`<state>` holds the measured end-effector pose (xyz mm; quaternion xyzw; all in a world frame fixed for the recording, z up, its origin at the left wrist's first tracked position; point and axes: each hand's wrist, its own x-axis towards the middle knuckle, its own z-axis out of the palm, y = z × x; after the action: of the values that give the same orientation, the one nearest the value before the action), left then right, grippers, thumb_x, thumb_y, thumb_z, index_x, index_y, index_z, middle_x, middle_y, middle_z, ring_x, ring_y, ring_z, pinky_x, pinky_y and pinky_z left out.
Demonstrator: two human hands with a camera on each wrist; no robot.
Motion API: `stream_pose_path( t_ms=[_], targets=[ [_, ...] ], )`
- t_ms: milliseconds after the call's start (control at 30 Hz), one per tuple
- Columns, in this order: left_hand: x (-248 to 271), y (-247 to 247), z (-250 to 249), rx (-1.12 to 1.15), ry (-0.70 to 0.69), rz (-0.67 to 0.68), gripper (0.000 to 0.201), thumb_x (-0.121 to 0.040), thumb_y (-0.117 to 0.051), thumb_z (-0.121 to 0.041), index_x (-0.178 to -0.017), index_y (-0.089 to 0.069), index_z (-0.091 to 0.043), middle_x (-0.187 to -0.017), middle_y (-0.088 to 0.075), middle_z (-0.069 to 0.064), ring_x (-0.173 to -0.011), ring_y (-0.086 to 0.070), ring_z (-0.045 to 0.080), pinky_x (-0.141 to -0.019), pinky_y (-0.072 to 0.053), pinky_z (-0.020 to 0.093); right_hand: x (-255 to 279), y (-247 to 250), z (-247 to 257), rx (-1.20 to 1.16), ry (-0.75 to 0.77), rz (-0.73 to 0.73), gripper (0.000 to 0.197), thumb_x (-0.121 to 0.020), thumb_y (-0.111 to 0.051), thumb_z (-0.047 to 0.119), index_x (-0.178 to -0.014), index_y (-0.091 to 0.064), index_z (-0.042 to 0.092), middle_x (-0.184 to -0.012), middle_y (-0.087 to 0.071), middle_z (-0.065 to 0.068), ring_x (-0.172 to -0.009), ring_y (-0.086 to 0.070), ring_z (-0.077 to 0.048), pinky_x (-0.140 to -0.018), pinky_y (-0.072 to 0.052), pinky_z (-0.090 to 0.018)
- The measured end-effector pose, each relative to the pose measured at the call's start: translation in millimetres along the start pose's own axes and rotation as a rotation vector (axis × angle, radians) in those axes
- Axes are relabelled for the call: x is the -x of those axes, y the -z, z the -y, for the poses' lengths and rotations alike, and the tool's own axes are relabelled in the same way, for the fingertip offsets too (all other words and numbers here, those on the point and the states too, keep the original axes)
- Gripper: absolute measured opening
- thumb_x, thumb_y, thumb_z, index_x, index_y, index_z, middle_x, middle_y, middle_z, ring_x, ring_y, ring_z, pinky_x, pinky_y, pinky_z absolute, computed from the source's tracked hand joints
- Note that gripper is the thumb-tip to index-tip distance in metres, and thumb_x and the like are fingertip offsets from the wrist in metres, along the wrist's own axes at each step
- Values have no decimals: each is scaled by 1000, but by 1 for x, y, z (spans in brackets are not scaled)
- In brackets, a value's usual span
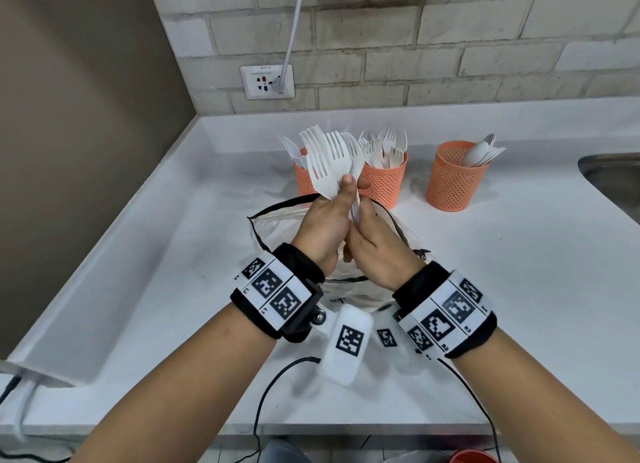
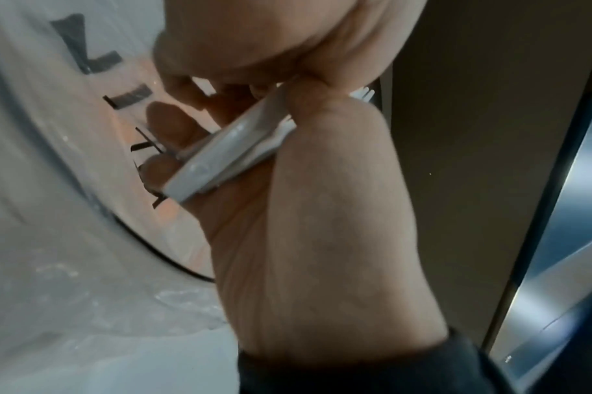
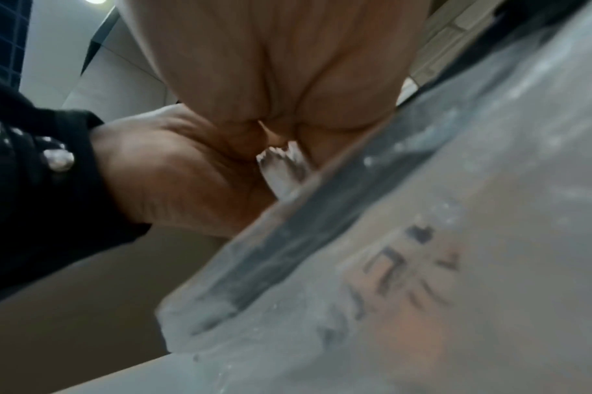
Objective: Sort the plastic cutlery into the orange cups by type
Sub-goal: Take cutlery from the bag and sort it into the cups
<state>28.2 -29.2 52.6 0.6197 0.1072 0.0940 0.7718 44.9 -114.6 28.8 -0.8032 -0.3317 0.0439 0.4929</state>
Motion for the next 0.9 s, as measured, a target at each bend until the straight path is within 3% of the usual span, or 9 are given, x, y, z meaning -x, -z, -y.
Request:
stream_pose_path(
  t_ms=[100,200,233,300,400,533,667,800,900],
  targets=[
    [2,4,-6,-106,35,87,31,-99,-40,-32,-78,-61,-24,-70,-62,-9,-61,-58,3,-52,-48,16,0,6,4,74,-42,54,53,-93,-43,19,-138,-25,0,-84,-49,14,-66,-41,8,-63,-37,-3],
    [2,12,-15,-270,34,261,18,-98,-44,-24,-97,-61,-21,-83,-62,-10,-68,-59,-6,-53,-44,3,0,13,4,114,-36,-19,44,-93,-44,7,-136,-33,2,-115,-57,-9,-81,-55,-8,-76,-42,-15],
    [2,15,-17,-334,23,282,15,-96,-49,-22,-104,-61,-19,-84,-63,-12,-65,-60,-10,-53,-42,1,0,15,3,133,-51,-56,39,-93,-44,7,-130,-38,0,-114,-58,-11,-91,-59,-16,-75,-39,-12],
    [-1,24,-19,-513,1,222,17,-91,-59,-20,-105,-65,-14,-81,-63,-12,-59,-59,-11,-53,-40,2,0,21,-2,207,-126,-106,28,-93,-47,12,-118,-45,-2,-101,-59,-14,-98,-58,-29,-58,-33,-16],
    [-12,39,-12,-974,57,200,25,-90,-59,-23,-100,-71,-4,-83,-66,2,-75,-60,11,-66,-42,19,3,25,-7,362,-213,-109,32,-94,-50,23,-112,-47,-2,-105,-62,-22,-97,-58,-35,-64,-31,-25],
    [-31,56,8,-1568,191,302,34,-96,-40,-18,-117,-63,-5,-122,-62,11,-112,-56,25,-90,-43,28,5,25,-7,456,-260,-117,36,-94,-49,31,-111,-47,-1,-104,-63,-24,-95,-59,-37,-65,-38,-33],
    [-48,66,22,-1774,191,414,39,-100,-32,-14,-134,-52,-10,-140,-51,7,-128,-48,25,-109,-36,33,6,24,-6,632,-296,-130,34,-93,-49,35,-112,-50,7,-102,-62,-16,-96,-58,-35,-64,-35,-32],
    [-56,69,28,-1851,189,480,44,-100,-33,-13,-143,-36,-11,-152,-31,10,-139,-33,25,-113,-28,31,6,25,-3,680,-269,-174,32,-88,-55,30,-113,-55,10,-115,-50,-13,-92,-60,-34,-64,-38,-31],
    [-58,67,33,-1831,134,458,49,-98,-39,-15,-146,-29,-10,-153,-29,12,-139,-31,25,-112,-27,30,3,26,-5,629,-282,-121,34,-86,-58,35,-113,-60,14,-122,-47,-12,-94,-60,-33,-71,-44,-33]
  ],
)
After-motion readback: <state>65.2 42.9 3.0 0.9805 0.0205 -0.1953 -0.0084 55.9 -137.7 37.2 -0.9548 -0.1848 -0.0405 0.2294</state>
